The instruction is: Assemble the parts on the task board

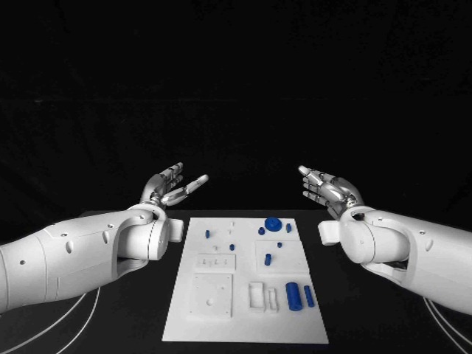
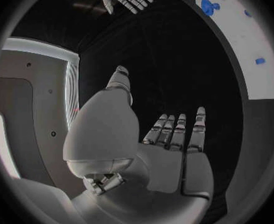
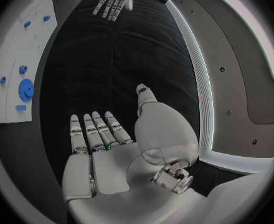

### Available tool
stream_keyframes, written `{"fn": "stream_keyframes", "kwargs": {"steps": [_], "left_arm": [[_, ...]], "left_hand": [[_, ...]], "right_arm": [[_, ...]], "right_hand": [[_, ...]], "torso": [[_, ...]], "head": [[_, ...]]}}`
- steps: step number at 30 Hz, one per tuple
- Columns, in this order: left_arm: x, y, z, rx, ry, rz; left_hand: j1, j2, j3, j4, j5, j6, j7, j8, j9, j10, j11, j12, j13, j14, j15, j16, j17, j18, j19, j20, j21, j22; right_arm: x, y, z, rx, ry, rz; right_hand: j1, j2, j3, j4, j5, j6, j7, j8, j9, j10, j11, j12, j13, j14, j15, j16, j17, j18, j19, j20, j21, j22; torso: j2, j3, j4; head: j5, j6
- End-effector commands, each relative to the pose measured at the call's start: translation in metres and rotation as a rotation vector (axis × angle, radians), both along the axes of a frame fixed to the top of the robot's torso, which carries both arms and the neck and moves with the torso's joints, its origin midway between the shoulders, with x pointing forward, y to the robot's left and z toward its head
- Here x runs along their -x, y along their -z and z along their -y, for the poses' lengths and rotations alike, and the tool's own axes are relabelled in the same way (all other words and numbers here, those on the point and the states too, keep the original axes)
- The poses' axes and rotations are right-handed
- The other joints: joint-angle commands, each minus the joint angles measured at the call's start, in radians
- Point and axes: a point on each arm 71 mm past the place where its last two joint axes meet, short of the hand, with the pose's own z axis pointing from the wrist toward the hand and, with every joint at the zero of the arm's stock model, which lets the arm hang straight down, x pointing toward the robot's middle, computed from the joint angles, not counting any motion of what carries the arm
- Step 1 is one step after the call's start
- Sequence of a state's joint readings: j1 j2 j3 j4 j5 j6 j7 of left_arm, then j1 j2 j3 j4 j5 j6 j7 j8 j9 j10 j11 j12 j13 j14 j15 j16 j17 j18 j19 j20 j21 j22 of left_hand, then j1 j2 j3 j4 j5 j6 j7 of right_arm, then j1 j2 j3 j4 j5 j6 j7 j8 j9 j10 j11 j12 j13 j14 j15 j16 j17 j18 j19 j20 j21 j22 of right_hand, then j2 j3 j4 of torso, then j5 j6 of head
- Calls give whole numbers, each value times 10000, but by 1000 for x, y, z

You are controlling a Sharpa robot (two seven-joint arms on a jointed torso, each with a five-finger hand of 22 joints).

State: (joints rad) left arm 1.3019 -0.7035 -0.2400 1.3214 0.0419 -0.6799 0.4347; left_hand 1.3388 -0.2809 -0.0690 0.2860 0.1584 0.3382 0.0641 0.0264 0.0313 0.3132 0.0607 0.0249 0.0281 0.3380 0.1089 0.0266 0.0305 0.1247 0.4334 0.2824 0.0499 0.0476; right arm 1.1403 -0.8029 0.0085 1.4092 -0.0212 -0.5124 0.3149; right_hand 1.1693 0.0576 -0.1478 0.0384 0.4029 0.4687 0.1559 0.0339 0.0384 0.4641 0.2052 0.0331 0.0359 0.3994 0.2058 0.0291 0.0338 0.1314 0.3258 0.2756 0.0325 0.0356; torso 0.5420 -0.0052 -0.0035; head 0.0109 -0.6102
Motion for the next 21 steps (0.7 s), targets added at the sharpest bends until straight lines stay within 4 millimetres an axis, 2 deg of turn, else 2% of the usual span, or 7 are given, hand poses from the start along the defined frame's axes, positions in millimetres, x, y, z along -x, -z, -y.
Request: {"fn": "stream_keyframes", "kwargs": {"steps": [1, 8, 10, 11, 12, 16, 21], "left_arm": [[-1, 2, 3, 360, 368, -384], [-1, 2, 3, 360, 368, -384], [-1, 2, 3, 360, 368, -384], [1, -1, -5, 495, 862, -431], [2, -2, -6, 486, 945, -420], [4, -8, -8, 395, 1214, -323], [8, -16, -9, 263, 1481, -197]], "left_hand": [[478, -70, -8, 138, 80, 187, 51, 66, 21, 227, 37, 61, 27, 215, 40, 67, 29, 226, 226, 71, 54, 28], [765, 405, 490, 102, 37, 1343, 400, 165, 94, 1584, 401, 132, 95, 2204, 153, 239, 147, 451, 1298, 62, 357, 157], [975, 1016, 889, -62, 327, 2368, 588, 205, 135, 2866, 587, 168, 150, 4043, 267, 369, 207, 698, 2884, 42, 841, 359], [1003, 1254, 903, -393, 564, 2941, 609, 194, 152, 3546, 607, 207, 192, 4890, 303, 275, 229, 809, 3357, 20, 1039, 394], [979, 1455, 900, -767, 661, 3531, 587, 230, 180, 4255, 580, 224, 214, 5809, 366, 327, 266, 856, 3662, -68, 1225, 425], [835, 2217, 685, -2250, 822, 5997, 665, 358, 314, 7132, 601, 325, 290, 7737, 312, 456, 381, -104, 4929, -1334, 2085, 580], [1009, 2451, 703, -2572, 874, 6900, 679, 381, 363, 8465, 449, 345, 302, 9348, -394, 1138, 648, -449, 5961, -2153, 2973, 964]], "right_arm": [[-2, 3, -6, -131, -1896, -954], [-9, -2, 3, -18, -2466, -1341], [-10, -3, 3, -7, -2513, -1374], [-28, -10, 10, 5088, -2808, 1776], [-29, -11, 9, 5474, -2870, 1937], [-33, -16, 3, 7255, -3270, 2549], [-37, -27, -6, 8847, -3596, 3045]], "right_hand": [[1354, -153, 570, -1334, -129, 2101, 156, 168, 104, 2159, 49, 122, 97, 1778, 120, 141, 89, 155, 1375, -123, 187, 101], [1411, -178, 1838, -2443, 88, 5406, -90, 269, 246, 5817, -471, 236, 233, 5765, -313, 306, 321, -197, 4879, -770, 387, 285], [965, -316, 2711, -2827, 111, 5756, -180, 307, 272, 6228, -631, 243, 239, 6227, -507, 371, 380, -350, 5516, -1006, 402, 320], [790, -394, 3059, -2965, 144, 5954, -221, 284, 270, 6479, -723, 223, 230, 6602, -633, 319, 433, -363, 5818, -1119, 438, 306], [657, -439, 3342, -3059, 162, 6062, -246, 292, 279, 6643, -788, 240, 240, 6876, -750, 350, 474, -368, 6041, -1209, 458, 314], [304, -701, 4027, -3180, 53, 6262, -313, 302, 288, 7230, -1035, 256, 250, 8423, -1305, 495, 848, -245, 7375, -1693, 799, 367], [356, -942, 3776, -3156, -107, 6291, -407, 302, 291, 7507, -1237, 259, 257, 10120, -1858, 932, 1528, 119, 9040, -2111, 1454, 536]], "torso": [[0, 0, 1], [0, 0, 1], [0, 0, 1], [71, -31, -5], [86, -38, -4], [264, -35, 21], [496, 9, 83]], "head": [[1, 2], [1, 2], [1, 2], [125, -206], [137, -217], [170, -137], [157, -83]]}}
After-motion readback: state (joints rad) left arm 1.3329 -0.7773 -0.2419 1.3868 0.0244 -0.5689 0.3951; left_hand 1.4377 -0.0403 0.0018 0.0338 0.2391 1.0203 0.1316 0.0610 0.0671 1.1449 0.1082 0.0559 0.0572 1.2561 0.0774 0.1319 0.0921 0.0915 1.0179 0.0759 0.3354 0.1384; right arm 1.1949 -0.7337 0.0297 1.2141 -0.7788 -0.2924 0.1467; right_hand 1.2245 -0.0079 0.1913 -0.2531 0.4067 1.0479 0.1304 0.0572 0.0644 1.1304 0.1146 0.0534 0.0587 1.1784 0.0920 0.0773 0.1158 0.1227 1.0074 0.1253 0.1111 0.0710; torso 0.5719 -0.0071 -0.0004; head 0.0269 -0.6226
